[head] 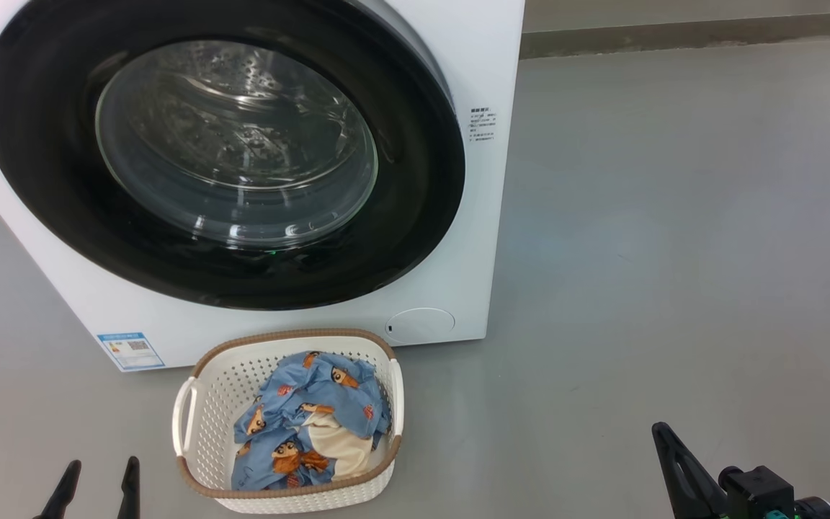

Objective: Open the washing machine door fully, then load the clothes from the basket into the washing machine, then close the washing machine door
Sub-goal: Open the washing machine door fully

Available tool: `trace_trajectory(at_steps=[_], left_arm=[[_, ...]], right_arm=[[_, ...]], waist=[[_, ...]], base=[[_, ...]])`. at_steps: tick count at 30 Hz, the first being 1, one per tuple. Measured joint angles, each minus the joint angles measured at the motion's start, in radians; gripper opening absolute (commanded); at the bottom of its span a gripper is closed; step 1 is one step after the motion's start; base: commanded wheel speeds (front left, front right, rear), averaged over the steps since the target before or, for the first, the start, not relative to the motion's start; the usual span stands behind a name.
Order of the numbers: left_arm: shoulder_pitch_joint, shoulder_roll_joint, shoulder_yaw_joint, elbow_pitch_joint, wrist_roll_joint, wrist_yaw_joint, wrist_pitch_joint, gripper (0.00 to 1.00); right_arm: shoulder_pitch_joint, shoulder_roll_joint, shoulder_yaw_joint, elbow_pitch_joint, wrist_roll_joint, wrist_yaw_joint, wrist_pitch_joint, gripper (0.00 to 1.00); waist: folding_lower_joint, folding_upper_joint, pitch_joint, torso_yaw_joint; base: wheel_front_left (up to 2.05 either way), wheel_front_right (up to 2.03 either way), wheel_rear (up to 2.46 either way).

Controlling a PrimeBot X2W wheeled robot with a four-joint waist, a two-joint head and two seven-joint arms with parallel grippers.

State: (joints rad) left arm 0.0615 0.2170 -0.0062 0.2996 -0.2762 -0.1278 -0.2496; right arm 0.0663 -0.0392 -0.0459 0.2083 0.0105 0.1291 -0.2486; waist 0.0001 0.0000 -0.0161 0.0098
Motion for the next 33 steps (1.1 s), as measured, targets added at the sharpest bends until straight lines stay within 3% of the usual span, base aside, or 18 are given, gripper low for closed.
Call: trace_trajectory(at_steps=[9,15,20,21,26,33], left_arm=[[0.0,0.0,0.0,0.0,-0.002,0.0,0.0,1.0],[0.0,0.0,-0.004,-0.001,-0.004,0.0,0.0,1.0],[0.0,0.001,-0.006,-0.003,-0.01,0.0,0.0,1.0],[0.0,0.001,-0.006,-0.003,-0.01,0.0,0.0,1.0],[0.0,0.002,-0.007,-0.008,-0.018,0.0,0.0,1.0],[0.001,0.011,-0.046,-0.017,-0.03,0.0,0.0,1.0]], right_arm=[[0.0,0.0,0.0,0.0,0.01,0.0,0.0,0.0],[0.0,0.0,-0.008,0.004,0.169,0.0,0.0,0.0],[-0.001,0.001,-0.03,0.019,0.443,0.0,0.0,0.0],[-0.001,0.001,-0.03,0.019,0.443,0.0,0.0,0.0],[-0.003,0.001,-0.073,0.036,0.783,0.0,-0.001,0.0],[-0.005,0.004,-0.121,0.041,1.158,0.0,-0.001,0.0]], waist=[[0.0,0.0,0.006,0.0],[-0.0001,0.0,0.009,0.009],[0.0,0.0,0.015,0.014],[0.0,0.0,0.015,0.014],[0.0,0.0,0.023,0.021],[0.0,0.0,0.044,0.04]], base=[[0.0,0.0,0.0],[0.0,0.0,0.0],[0.0,0.0,0.0],[0.0,0.0,0.0],[0.0,0.0,0.0],[0.0,0.0,0.0]])
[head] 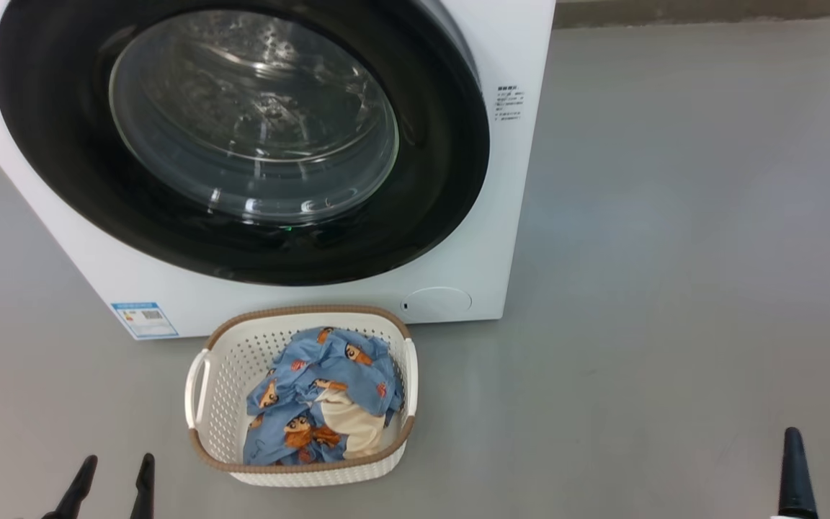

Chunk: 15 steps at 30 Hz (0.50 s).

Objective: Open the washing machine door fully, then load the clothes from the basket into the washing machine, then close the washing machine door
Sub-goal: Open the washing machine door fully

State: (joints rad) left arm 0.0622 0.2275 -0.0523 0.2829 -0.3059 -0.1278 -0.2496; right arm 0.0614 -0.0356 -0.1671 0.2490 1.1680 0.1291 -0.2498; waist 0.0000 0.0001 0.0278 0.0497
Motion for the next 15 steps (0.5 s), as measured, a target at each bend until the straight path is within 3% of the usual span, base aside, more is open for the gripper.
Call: trace_trajectory(at_steps=[9,15], left_arm=[[-0.001,0.039,-0.016,-0.047,-0.05,0.0,0.0,1.0],[-0.003,0.072,-0.013,-0.074,-0.074,0.0,0.0,1.0]], right_arm=[[-0.007,-0.008,-0.063,-0.069,0.285,0.0,-0.007,0.0],[-0.069,-0.05,-0.104,-0.124,0.41,0.0,0.03,0.0]], waist=[[0.0001,0.0,0.069,0.019],[0.0,0.0,0.128,0.03]], base=[[0.0,0.0,0.0],[0.0,0.0,0.0]])
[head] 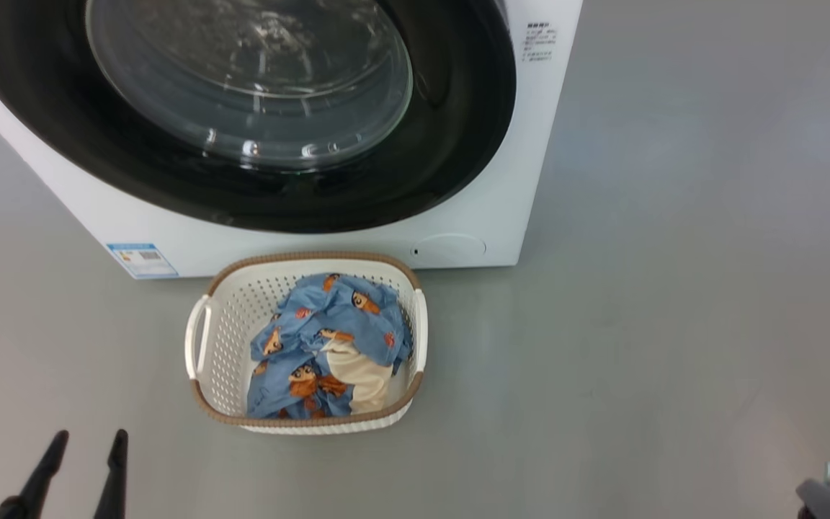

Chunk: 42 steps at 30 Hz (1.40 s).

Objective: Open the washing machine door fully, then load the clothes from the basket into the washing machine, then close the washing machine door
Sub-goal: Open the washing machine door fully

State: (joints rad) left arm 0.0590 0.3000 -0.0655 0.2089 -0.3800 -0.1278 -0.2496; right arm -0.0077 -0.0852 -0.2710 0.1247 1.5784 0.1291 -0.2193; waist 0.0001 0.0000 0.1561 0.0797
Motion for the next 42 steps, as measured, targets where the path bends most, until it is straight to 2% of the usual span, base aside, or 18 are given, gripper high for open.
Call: trace_trajectory(at_steps=[15,22,42], left_arm=[[-0.005,0.077,0.041,-0.047,-0.064,0.0,0.0,1.0],[-0.007,0.084,0.061,-0.053,-0.083,0.0,0.0,1.0],[0.006,0.106,0.056,-0.059,-0.107,0.0,0.0,1.0]], right_arm=[[-0.24,-0.005,0.036,-0.037,0.07,0.0,0.184,0.0],[-0.368,-0.015,0.061,-0.028,0.07,0.0,0.263,0.0],[-0.658,-0.083,0.142,0.092,-0.004,0.0,0.361,0.0]], waist=[[0.0,0.0,0.161,0.005],[0.0,0.0001,0.222,0.009],[0.0,0.0001,0.268,0.042]], base=[[0.0,0.0,0.0],[0.0,0.0,0.0],[0.0,0.0,0.0]])
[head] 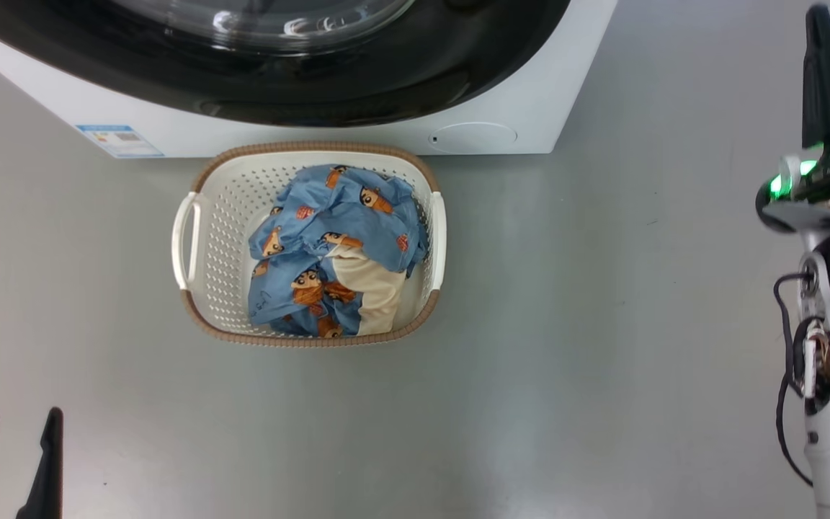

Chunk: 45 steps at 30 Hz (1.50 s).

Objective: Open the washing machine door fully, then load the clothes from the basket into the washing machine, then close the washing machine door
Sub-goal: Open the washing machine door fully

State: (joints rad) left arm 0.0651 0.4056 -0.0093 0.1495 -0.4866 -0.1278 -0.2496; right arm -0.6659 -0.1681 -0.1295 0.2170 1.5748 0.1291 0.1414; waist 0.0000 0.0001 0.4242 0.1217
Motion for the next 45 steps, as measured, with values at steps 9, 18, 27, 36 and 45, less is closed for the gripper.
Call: trace_trajectory(at_steps=[9,18,27,36,45], left_arm=[[0.019,0.003,0.005,-0.007,-0.011,0.0,0.0,1.0],[0.033,0.003,0.009,-0.023,-0.023,0.0,0.0,1.0],[0.033,0.003,0.02,-0.025,-0.045,0.0,0.0,1.0],[0.034,0.003,0.026,-0.025,-0.048,0.0,0.0,1.0],[0.057,0.003,0.008,-0.025,-0.054,0.0,0.0,1.0]], right_arm=[[-0.116,-0.009,0.06,0.056,-0.046,0.0,0.008,0.0],[-0.227,0.012,0.147,0.104,-0.106,0.0,0.017,0.0],[-0.318,0.029,0.185,0.125,-0.149,0.0,0.017,0.0],[-0.379,0.037,0.214,0.146,-0.164,0.0,0.035,0.0],[-0.439,0.042,0.224,0.164,-0.191,0.0,0.064,0.0]], waist=[[0.0,-0.0001,0.035,0.015],[0.0,0.0,0.094,0.014],[0.0,0.0,0.144,0.017],[0.0,0.0,0.167,0.009],[0.0,0.0,0.191,0.007]], base=[[0.0,0.0,0.0],[0.0,0.0,0.0],[0.0,0.0,0.0],[0.0,0.0,0.0],[0.0,0.0,0.0]])
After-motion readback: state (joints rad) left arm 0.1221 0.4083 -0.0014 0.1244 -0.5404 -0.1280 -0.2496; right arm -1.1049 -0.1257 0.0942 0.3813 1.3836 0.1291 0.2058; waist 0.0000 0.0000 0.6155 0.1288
